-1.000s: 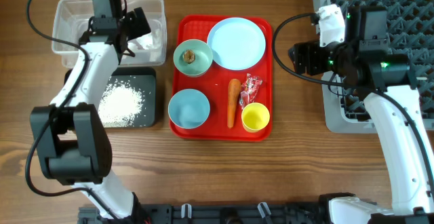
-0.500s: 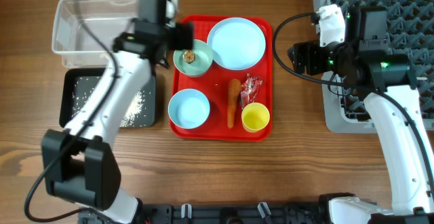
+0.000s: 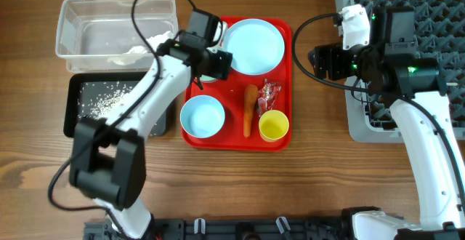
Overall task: Sort waste into correct bins and load items into the dishwasher rack
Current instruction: 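Reach the left gripper to the green bowl and grasp its rim, then tilt the green bowl over the black tray to dump the food scrap, then place the green bowl back on the red tray with the left gripper, then grasp the yellow cup with the left gripper and lift it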
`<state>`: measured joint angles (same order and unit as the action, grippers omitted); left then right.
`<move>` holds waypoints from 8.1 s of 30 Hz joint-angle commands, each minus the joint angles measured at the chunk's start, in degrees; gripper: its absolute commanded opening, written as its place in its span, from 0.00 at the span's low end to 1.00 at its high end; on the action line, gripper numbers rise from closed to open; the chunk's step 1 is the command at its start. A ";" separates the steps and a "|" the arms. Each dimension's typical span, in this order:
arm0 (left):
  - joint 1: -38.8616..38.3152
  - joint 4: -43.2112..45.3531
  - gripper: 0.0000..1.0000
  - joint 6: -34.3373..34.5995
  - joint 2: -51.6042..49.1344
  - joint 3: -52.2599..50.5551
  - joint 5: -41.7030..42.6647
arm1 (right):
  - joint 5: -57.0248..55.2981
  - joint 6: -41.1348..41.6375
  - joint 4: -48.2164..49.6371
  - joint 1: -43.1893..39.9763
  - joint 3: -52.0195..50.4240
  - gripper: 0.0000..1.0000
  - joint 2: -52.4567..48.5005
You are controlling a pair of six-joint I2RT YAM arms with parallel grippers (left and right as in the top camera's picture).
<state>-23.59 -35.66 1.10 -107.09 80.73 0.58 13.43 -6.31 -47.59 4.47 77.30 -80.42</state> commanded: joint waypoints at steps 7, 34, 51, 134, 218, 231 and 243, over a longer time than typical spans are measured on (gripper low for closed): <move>-3.30 0.11 0.63 -0.90 -5.92 0.17 1.09 | -0.52 0.52 0.13 0.09 1.01 0.90 -0.50; -2.93 5.16 0.04 3.91 -10.67 0.20 1.11 | -0.55 0.50 0.13 0.09 0.98 0.90 -0.63; -2.89 -2.21 0.04 13.60 7.63 0.94 1.36 | -0.52 0.48 0.17 0.09 0.98 0.90 -0.74; 53.07 -12.92 0.04 -6.19 3.48 -20.39 89.66 | -0.55 0.28 -0.04 0.09 0.96 0.91 -0.74; -10.45 -10.91 0.76 10.75 1.22 6.29 6.49 | -0.94 0.52 0.33 0.07 0.96 0.95 -0.74; -15.15 -20.85 0.82 2.10 1.33 6.29 20.79 | -0.96 0.50 0.17 0.09 0.96 0.94 -0.74; -17.55 -22.95 0.75 3.72 -0.17 5.20 9.84 | -0.94 0.94 -0.20 0.09 0.96 0.94 -0.74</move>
<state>-41.10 -58.92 4.38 -106.26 86.52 12.64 13.21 -6.07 -47.77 4.47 77.30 -80.49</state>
